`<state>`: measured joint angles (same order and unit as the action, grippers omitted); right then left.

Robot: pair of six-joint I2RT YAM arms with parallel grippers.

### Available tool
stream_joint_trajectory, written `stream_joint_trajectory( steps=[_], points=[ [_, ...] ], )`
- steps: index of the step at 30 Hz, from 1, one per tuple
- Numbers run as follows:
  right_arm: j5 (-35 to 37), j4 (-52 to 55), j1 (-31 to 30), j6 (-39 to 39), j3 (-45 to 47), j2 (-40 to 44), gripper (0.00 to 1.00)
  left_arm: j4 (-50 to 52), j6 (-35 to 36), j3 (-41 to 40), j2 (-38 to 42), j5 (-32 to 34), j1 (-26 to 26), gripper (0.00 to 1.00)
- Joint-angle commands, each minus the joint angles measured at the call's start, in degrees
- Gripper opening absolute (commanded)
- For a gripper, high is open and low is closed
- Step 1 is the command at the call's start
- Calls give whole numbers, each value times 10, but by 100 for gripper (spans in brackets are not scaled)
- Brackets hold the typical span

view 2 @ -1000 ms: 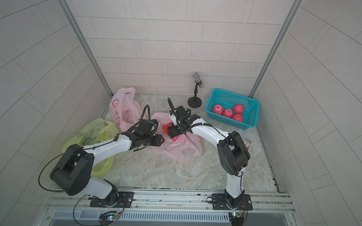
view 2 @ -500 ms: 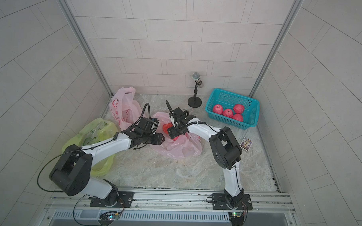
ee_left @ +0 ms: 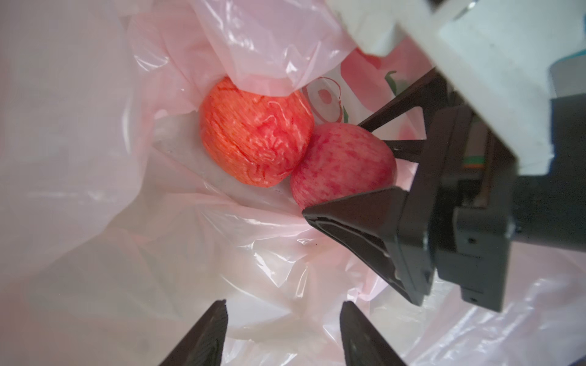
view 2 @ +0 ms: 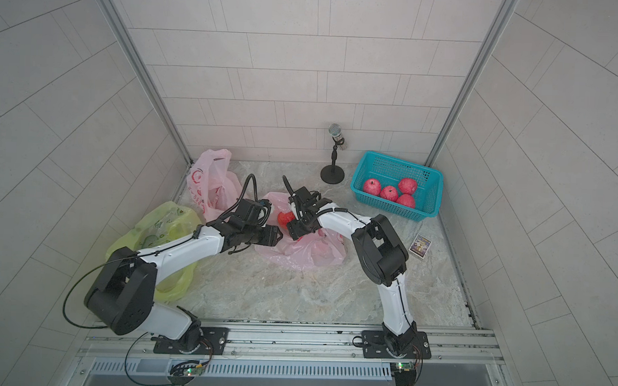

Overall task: Untie the knot of a plastic bag & take out the apple
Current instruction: Pick up the apple from the plastic bag, then place the apple in the basket.

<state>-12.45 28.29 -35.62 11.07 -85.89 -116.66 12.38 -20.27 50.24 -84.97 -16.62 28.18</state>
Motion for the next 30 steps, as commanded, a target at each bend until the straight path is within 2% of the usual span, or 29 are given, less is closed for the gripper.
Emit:
stream_joint_trajectory(
  steps=[1, 5, 19, 22, 26, 29, 30],
  points=[
    [1, 11, -2, -1, 2, 12, 73, 7, 9, 11, 12, 2, -4, 64],
    [-1, 18, -3, 0, 1, 37, 66, 11, 15, 7, 28, 8, -4, 69],
    [-44, 53, 10, 41, -19, 160, 66, 24, 28, 7, 61, 1, -7, 82],
    [-21, 34, 40, 56, -19, 190, 66, 21, 32, 11, 72, -4, -6, 83],
    [-11, 23, 131, 83, -48, 184, 66, 11, 32, 13, 74, -17, -5, 85],
    [26, 15, 185, 69, -63, 166, 66, 11, 37, 18, 72, -20, -2, 93],
    [31, 15, 202, 65, -68, 159, 66, 11, 37, 19, 75, -21, -2, 93]
  ],
)
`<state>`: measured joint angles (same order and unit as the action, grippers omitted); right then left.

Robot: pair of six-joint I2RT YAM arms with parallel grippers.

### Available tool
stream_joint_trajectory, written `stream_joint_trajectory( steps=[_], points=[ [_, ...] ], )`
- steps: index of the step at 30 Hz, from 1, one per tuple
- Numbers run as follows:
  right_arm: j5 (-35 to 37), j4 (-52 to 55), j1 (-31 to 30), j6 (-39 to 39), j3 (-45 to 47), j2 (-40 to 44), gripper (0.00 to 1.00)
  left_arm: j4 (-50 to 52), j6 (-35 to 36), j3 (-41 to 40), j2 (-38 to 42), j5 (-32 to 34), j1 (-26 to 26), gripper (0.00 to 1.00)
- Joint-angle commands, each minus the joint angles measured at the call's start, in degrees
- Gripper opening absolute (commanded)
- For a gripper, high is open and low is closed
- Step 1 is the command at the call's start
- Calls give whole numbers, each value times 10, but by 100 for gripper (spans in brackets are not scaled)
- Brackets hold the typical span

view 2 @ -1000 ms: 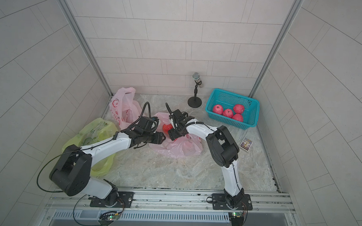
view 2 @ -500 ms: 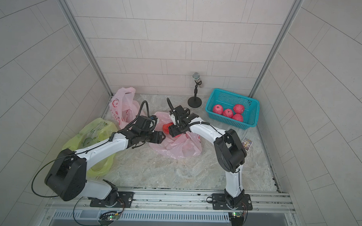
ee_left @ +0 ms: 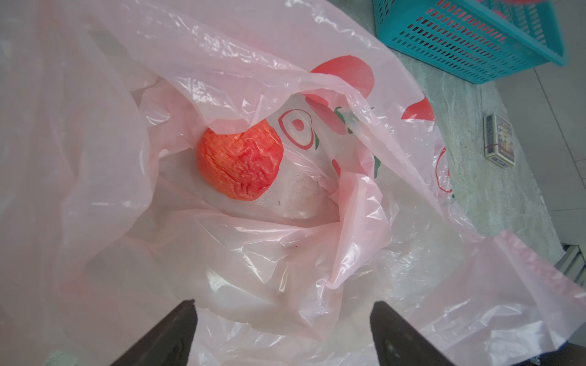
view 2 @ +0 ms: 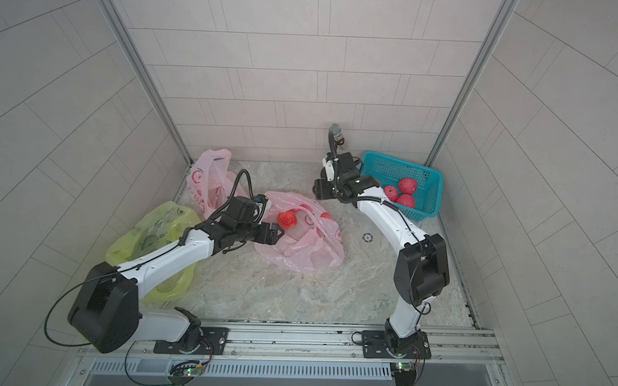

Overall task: Untie the knot of a plastic bag & take out the apple
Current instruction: Place the apple in the basket.

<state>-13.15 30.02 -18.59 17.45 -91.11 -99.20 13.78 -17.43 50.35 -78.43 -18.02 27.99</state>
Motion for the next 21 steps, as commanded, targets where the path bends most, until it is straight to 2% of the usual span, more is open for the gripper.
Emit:
stream_joint_trajectory(
  steps=[1, 10, 21],
  points=[
    [43, -3, 52, 0, -20, -25, 66, -3, 10, 18, 13, -6, 0, 93],
    [112, -16, 199, -4, -13, -48, 67, 29, 36, 28, 41, 3, 0, 94],
    [176, -27, 293, -16, 26, -74, 67, 27, 37, 47, 20, -11, 1, 94]
  ],
)
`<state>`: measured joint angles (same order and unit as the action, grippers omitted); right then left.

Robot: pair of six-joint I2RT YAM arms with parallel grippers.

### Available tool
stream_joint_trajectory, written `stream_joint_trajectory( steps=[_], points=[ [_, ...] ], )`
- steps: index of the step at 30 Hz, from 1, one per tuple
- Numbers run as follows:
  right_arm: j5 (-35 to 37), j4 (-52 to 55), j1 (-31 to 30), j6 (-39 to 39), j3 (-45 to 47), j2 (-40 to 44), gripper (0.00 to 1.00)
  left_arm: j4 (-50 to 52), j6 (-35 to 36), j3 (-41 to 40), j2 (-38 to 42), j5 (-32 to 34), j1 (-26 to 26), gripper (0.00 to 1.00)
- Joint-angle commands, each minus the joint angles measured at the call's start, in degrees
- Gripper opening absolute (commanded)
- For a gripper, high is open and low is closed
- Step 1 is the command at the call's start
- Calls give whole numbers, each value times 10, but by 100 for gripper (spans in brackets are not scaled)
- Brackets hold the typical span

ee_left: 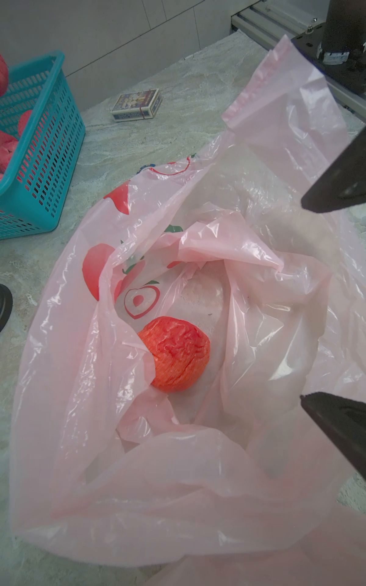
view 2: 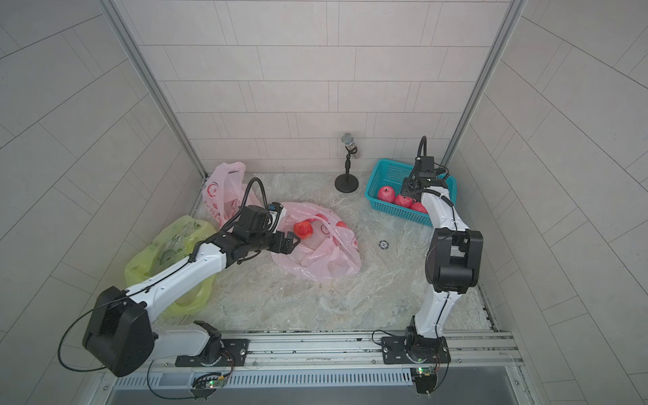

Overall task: Untie the knot of a plastic bag & take out the apple
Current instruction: Place the apple in the basket.

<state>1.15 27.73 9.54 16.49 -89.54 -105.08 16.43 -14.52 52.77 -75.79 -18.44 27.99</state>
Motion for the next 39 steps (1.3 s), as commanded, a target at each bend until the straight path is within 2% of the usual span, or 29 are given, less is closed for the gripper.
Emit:
stream_joint_trajectory(
  steps=[1, 11, 26, 32, 39],
  points=[
    [33, -8, 20, -6, 11, -21, 67, 1, 8, 26, -9, -7, 0, 94],
    [12, -35, 73, 3, -34, -85, 67, 1, 10, 61, -48, -18, 0, 94],
    [48, -65, 75, -2, -104, -178, 67, 8, 21, 101, -96, -25, 0, 94],
    [42, -57, 79, -5, -134, -209, 67, 7, 22, 108, -105, -26, 0, 94],
    [33, -54, 79, -1, -118, -209, 72, 7, 24, 104, -104, -20, 0, 94]
  ],
)
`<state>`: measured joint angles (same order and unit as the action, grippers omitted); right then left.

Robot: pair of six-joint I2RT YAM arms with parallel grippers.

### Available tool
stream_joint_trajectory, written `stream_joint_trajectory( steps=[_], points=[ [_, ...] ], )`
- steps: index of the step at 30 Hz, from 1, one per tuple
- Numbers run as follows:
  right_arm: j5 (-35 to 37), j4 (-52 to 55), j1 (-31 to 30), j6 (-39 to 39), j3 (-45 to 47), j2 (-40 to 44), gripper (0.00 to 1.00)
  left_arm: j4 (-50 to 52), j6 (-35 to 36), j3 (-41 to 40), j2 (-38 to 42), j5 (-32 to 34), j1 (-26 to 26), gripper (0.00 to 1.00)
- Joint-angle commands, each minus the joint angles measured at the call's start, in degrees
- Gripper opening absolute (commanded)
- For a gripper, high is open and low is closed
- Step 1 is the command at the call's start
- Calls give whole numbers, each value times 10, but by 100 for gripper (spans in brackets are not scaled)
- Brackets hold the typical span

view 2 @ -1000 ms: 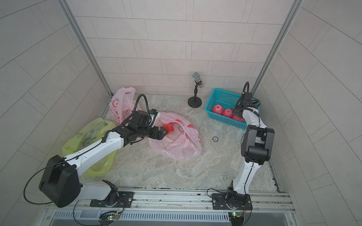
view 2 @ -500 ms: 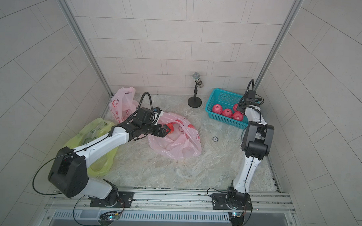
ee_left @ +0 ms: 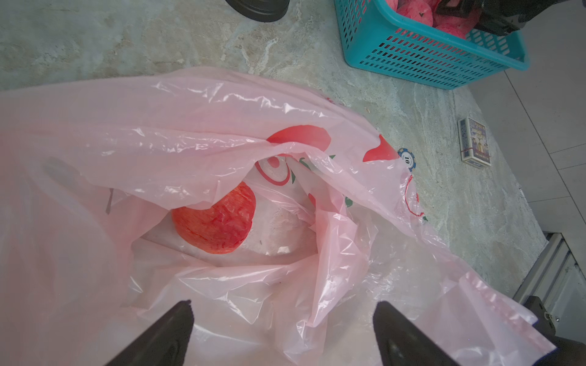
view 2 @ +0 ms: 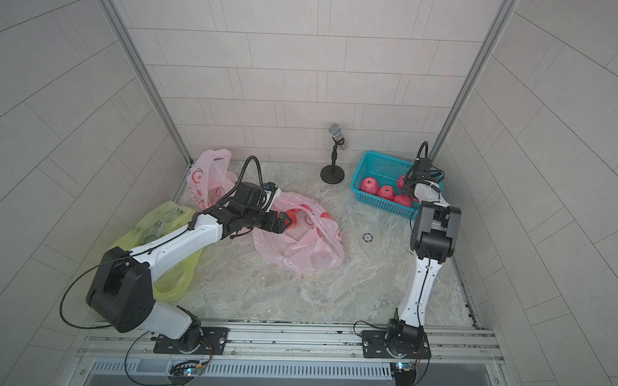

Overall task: Untie the knot of a plastic bag & take out the apple
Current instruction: Place the apple in the basket.

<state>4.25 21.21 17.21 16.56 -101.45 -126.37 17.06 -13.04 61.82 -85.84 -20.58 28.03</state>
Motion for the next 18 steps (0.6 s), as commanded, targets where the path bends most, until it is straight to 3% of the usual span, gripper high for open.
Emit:
stream_joint_trajectory(
  steps=[1, 14, 16, 18],
  points=[
    [0, 12, 2, 0, 5, 4, 75, -2, 9, 9, -4, 1, 0, 94],
    [-38, 35, -6, 20, 36, 56, 88, -11, 9, -6, -10, 13, -3, 96],
    [-35, 26, -10, 23, 51, 80, 100, -11, 7, -6, -9, 14, -3, 96],
    [-41, 21, -17, 24, 61, 104, 100, -12, 5, -6, -9, 15, -4, 96]
  ],
)
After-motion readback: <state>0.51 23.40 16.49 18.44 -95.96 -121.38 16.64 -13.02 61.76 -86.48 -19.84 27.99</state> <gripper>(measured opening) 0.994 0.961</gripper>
